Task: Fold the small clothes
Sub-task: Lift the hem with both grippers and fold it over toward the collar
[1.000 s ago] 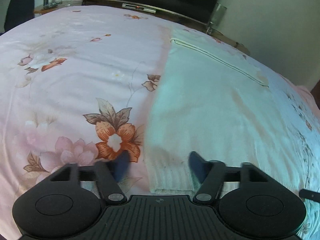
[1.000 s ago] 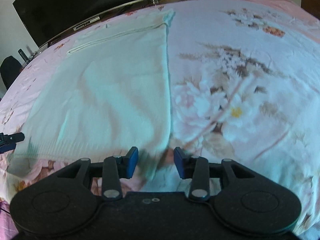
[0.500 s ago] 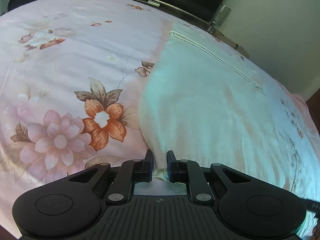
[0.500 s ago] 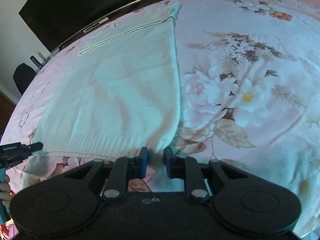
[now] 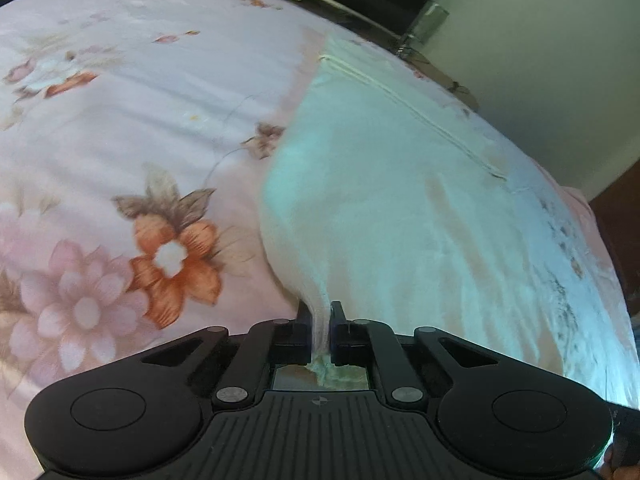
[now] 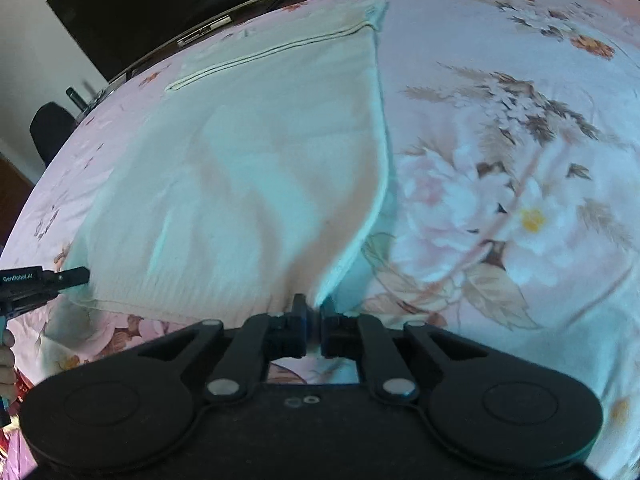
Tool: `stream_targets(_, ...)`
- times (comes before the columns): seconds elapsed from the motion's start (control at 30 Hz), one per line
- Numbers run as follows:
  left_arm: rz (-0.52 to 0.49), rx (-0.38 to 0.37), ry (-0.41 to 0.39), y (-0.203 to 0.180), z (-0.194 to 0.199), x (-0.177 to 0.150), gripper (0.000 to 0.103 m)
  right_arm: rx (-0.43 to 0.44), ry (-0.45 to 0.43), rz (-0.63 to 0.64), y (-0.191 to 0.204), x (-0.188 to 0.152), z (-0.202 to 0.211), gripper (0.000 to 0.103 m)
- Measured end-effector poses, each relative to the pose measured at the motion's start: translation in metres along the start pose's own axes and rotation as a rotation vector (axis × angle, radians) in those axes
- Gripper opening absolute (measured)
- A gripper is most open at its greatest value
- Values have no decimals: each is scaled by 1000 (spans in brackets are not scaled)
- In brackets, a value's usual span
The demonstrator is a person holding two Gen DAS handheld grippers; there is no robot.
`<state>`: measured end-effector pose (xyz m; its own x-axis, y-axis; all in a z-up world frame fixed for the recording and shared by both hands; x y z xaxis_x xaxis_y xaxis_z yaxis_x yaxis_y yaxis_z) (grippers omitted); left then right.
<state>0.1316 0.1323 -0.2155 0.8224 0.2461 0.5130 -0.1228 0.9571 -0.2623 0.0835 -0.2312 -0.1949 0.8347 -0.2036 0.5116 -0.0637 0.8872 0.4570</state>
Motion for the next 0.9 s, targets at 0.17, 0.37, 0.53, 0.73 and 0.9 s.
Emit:
stream_targets(0.17,-17,-65,-66,-11,18,19,8,48,-47,-6,6,13,15,7)
stream_targets(0.37,-49,-119,-155,-30,44,60,8,112,-131,-39,10,39,40,6)
stream_targets(0.53,-85,-155,-229,-56,52,119,7,160,-224,-53,13,81,55,6)
stream_targets(0.73,-122,-169,-301,-89,27,193,8,119,-357,-27,11,153,52,6)
stream_targets(0.9,-100,-153,-321,-108,-32,251,7,53,-434,-9,-1,221,16,6)
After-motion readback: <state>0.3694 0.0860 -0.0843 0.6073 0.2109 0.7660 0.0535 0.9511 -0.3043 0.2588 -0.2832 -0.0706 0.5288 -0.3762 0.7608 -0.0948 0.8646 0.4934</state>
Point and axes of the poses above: each gripper's, at about its wrist camera, not at the fingertips, and z roughly against the way its jaws point, y to its left, x to its top, the point moved 3 cm from there along -z, roughly the way its jaws point, and after that the axes turned 12 degrees about x, right-handed, at the moved point
